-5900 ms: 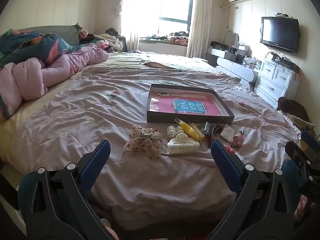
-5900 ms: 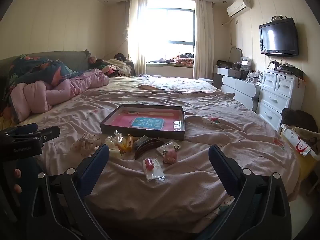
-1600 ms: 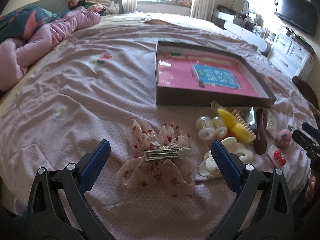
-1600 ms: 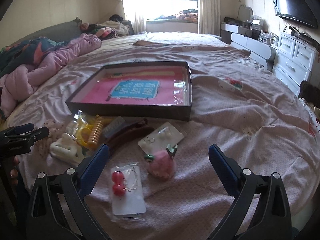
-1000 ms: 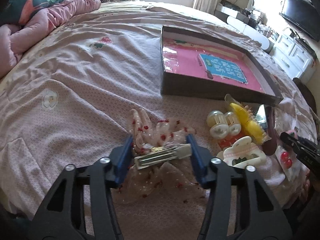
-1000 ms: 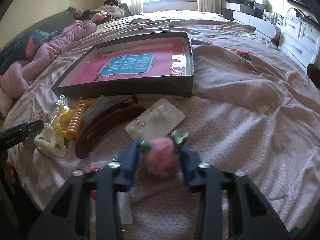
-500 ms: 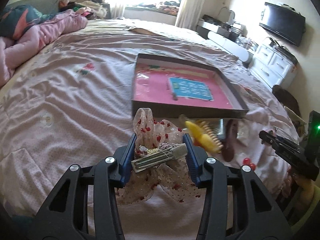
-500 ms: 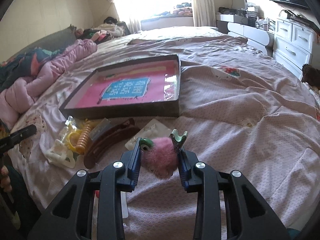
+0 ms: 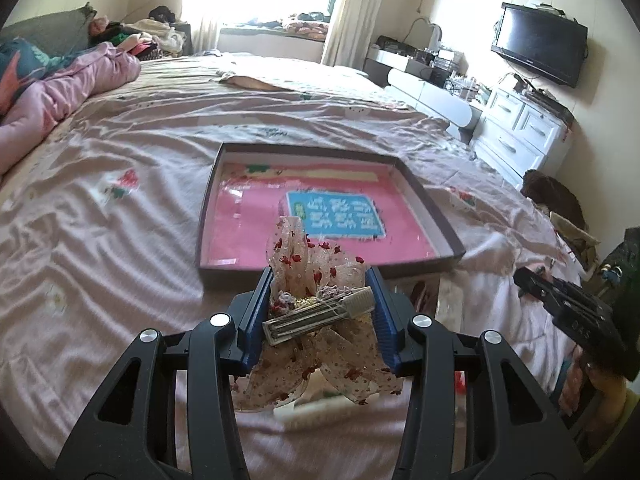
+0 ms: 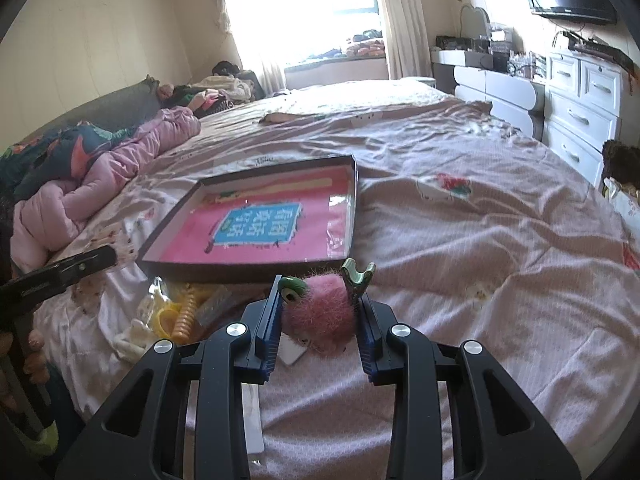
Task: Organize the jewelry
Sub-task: 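Carry the bow clip and fluffy clip into the tray and open both tools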
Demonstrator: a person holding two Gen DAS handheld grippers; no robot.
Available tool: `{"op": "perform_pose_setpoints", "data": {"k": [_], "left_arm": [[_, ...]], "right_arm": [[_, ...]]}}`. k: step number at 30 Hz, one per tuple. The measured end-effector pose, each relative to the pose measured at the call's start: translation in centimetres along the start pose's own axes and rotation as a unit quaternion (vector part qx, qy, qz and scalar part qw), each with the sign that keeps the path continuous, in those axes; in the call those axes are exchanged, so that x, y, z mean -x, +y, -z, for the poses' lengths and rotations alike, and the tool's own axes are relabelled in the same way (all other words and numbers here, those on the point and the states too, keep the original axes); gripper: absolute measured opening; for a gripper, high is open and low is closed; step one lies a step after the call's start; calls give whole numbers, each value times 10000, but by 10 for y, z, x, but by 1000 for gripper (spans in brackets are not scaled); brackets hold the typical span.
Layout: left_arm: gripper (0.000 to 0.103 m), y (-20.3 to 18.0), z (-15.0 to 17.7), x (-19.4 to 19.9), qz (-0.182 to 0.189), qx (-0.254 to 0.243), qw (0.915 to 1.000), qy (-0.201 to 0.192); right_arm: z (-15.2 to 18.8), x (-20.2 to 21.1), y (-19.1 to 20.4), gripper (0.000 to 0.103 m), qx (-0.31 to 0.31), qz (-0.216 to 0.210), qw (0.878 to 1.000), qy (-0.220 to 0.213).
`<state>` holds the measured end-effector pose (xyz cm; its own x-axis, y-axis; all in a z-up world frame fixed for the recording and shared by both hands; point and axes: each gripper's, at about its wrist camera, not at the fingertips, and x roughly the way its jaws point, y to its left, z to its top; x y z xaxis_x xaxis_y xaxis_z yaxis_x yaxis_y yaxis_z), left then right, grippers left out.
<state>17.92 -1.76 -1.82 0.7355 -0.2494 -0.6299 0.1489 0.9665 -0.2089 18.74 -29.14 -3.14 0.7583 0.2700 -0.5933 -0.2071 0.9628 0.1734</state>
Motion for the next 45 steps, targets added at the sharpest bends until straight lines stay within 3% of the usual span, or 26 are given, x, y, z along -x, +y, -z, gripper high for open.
{"op": "perform_pose_setpoints", "data": {"k": [12, 22, 28, 45], "left_arm": [[37, 7, -34, -37, -155, 54, 9998, -75], [37, 28, -38, -67, -310, 154, 9994, -89], [37, 39, -37, -90, -383, 209, 9989, 148], [38, 53, -38, -115, -528, 303, 9972, 438]], "right_arm": [[-29, -14, 17, 31, 296, -127, 9994, -106], [-53, -47, 28, 31, 547, -105, 9984, -108], [-67, -71, 32, 31, 612, -89, 9981, -22], [-79, -170, 32, 31, 407, -118, 9944, 964]]}}
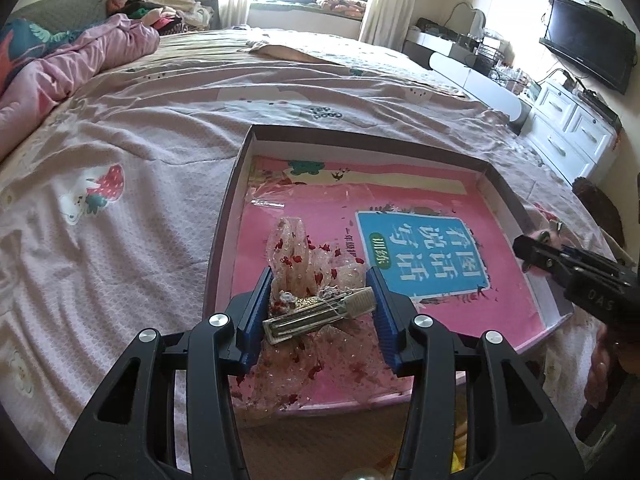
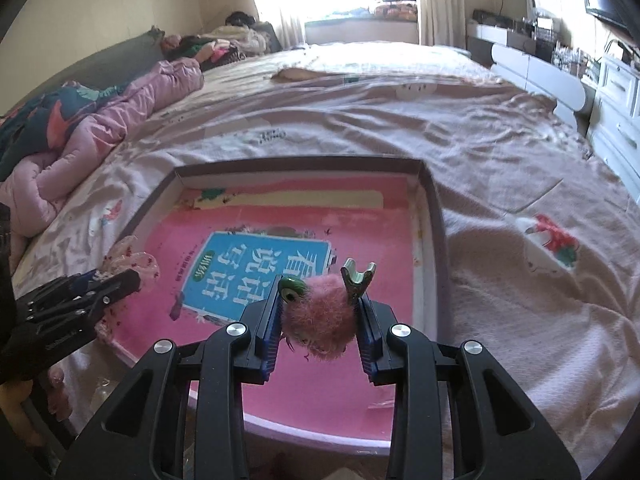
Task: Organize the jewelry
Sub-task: 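Carry the bow clip and fluffy clip into the tray and open both tools, then withdraw both tools from the tray back toward the remaining accessories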
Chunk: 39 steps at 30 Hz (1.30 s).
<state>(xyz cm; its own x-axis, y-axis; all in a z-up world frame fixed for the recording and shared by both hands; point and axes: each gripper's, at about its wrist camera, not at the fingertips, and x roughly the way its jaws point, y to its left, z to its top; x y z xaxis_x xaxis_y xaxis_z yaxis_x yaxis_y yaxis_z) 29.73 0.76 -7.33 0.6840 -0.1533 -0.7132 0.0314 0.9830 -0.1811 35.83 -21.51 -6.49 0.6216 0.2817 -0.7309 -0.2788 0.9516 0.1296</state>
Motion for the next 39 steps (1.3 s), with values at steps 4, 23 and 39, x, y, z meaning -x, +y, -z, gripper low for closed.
{"op": "perform_pose_setpoints", "data": {"k": [4, 23, 39], "left_arm": [[39, 1, -1, -3, 5, 34, 10000, 50], [54, -4, -2, 10, 43, 29, 9999, -109], [76, -6, -6, 59, -45, -35, 9966, -817]], "right_arm": [[4, -9, -2, 32, -22, 1, 10000, 95], [10, 14, -1, 73, -76, 10, 9994, -348], [15, 74, 9, 89, 141, 176, 9924, -1212]]}}
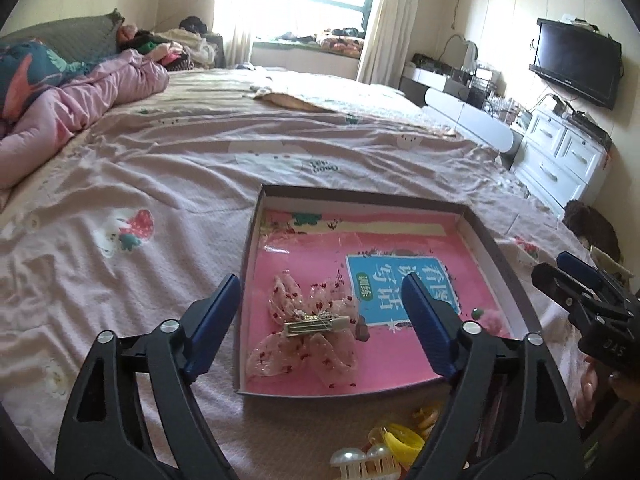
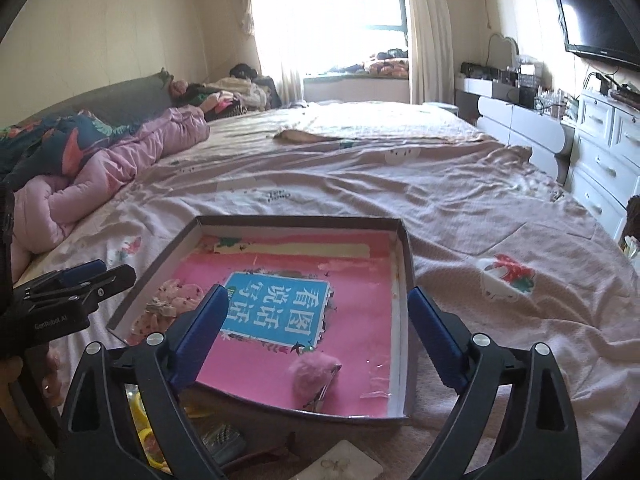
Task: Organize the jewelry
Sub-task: 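Withdraw both tools from the tray back toward the remaining accessories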
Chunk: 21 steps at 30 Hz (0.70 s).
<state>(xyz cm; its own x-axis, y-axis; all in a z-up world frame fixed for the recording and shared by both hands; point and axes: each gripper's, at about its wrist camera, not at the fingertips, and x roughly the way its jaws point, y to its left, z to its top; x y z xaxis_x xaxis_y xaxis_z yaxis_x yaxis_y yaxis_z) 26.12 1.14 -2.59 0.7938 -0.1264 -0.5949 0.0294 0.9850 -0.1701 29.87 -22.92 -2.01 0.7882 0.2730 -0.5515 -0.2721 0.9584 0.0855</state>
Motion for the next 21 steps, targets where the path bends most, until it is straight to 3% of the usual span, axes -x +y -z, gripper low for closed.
{"op": "perform_pose_setpoints", "data": {"k": [5, 21], "left_arm": [[83, 3, 0, 19, -41, -1, 9997, -226], [91, 0, 12, 75, -57, -24, 9974, -722]], "right_arm": [[0, 20, 2, 89, 69, 7, 9998, -203], [8, 76, 20, 94, 187, -73, 9977, -642]]}}
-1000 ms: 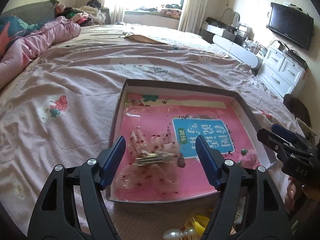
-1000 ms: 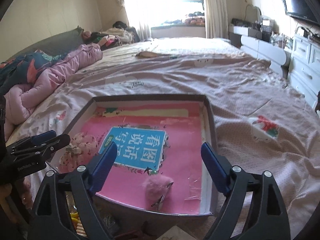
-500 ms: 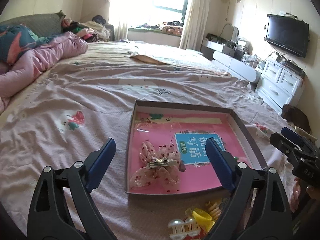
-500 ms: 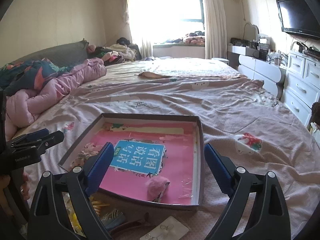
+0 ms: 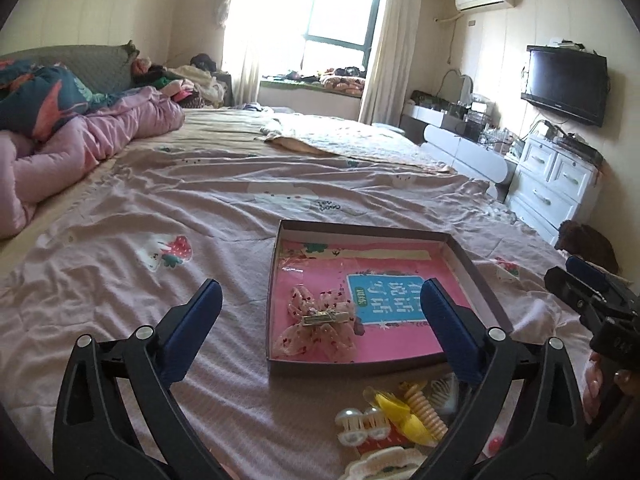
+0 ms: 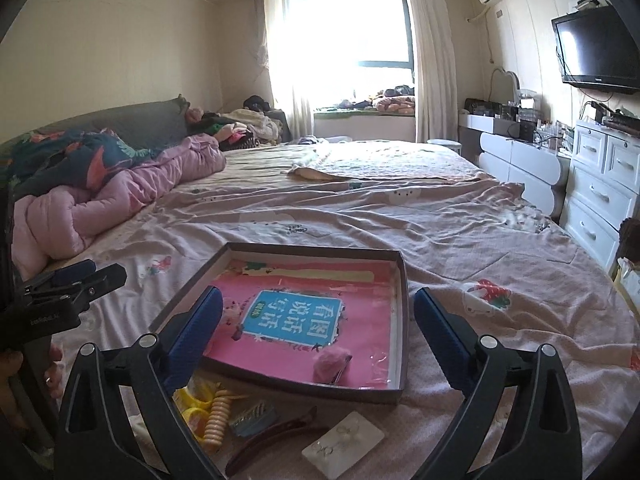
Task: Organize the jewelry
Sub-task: 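Withdraw both tools from the tray back toward the remaining accessories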
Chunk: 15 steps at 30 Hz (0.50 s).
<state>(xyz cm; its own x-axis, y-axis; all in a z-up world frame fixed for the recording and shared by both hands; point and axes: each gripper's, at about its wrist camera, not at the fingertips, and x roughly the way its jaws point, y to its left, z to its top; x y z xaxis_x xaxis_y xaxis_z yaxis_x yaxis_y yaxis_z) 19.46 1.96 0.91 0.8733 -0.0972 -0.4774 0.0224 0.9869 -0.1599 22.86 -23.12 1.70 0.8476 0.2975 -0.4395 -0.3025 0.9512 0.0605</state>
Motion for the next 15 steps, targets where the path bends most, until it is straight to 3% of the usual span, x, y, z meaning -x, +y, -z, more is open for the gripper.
{"op": "perform_pose_setpoints", "data": {"k": [15], "left_arm": [[91, -4, 11, 30, -7, -75, 9999, -96]], "right_arm": [[23, 38, 7, 94, 112, -46, 9998, 143]]}}
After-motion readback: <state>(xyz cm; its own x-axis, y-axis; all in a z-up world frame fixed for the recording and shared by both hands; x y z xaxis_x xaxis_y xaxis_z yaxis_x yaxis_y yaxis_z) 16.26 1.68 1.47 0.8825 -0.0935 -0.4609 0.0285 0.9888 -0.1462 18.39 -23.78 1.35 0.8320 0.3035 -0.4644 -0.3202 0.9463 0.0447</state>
